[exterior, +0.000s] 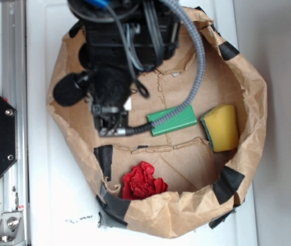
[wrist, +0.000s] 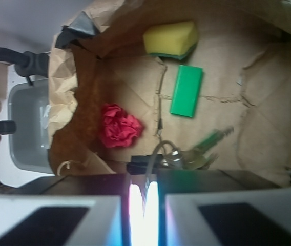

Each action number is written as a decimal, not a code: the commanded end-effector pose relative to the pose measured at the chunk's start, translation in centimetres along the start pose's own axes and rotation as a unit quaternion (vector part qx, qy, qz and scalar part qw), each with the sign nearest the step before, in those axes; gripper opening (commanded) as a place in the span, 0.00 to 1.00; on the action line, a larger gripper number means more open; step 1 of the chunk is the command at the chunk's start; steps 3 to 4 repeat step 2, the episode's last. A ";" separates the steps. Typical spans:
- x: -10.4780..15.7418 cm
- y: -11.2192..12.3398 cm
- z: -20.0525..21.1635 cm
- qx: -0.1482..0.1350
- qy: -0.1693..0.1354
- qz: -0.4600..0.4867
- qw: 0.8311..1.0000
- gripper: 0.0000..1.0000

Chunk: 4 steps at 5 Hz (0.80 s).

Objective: Grab the silver keys.

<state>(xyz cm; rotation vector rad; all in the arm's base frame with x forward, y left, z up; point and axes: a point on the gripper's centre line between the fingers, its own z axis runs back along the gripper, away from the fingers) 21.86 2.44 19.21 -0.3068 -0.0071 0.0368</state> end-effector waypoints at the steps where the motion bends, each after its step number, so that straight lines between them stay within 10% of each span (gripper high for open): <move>1: 1.1 -1.0 1.5 0.033 -0.033 -0.024 0.999 0.00; 4: 1.3 -1.0 1.2 0.037 -0.037 -0.019 0.998 0.00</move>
